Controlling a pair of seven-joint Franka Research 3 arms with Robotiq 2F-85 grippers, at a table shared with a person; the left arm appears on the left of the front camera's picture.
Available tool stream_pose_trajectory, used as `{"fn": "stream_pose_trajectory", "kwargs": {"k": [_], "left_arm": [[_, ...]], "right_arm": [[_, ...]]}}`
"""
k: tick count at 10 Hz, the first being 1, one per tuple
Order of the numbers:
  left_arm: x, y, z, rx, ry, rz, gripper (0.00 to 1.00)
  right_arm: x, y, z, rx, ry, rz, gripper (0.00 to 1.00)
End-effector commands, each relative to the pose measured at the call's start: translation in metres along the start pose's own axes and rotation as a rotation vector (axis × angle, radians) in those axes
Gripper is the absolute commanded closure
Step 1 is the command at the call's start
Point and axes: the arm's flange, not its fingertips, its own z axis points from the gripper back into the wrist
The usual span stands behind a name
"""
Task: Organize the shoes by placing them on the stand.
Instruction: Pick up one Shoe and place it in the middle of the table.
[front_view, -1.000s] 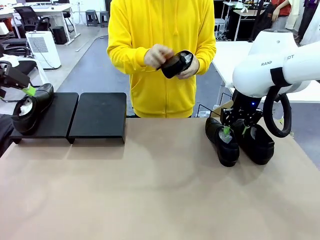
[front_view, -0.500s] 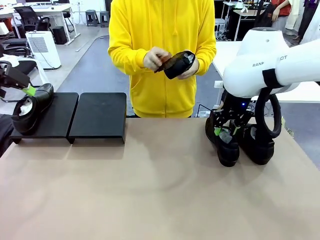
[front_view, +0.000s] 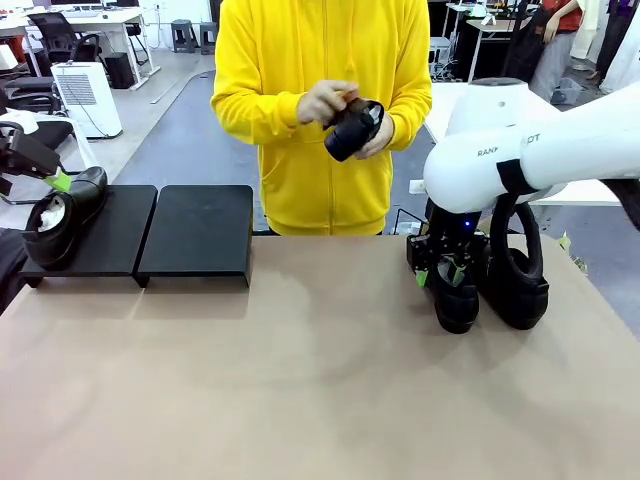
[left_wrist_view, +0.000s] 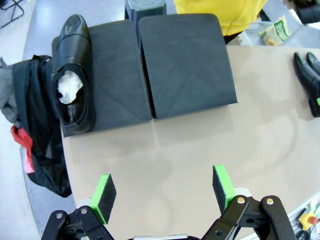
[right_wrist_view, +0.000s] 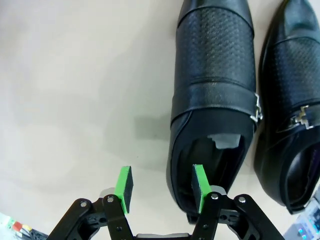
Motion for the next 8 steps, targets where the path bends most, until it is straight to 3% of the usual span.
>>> {"fn": "stream_pose_trajectory", "kwargs": {"k": [1,6,7,8], "left_arm": [[-0.002,0.001,-0.002,-0.015,-0.013,0.004,0.0],[-0.002,0.001,-0.002,-0.015,-0.013,0.004,0.0],[-0.002,0.001,-0.002,-0.015,-0.013,0.004,0.0],[-0.002,0.001,-0.002,-0.015,-0.013,0.004,0.0]], "right_arm": [[0.017,0.007,-0.006,-0.051,-0.032,-0.028,0.36],[0.03,0.01,-0.032,-0.062,0.012,-0.034,0.36],[0.032,0.01,-0.037,-0.06,0.028,-0.033,0.4],[0.033,0.011,-0.04,-0.062,0.035,-0.031,0.54]]}}
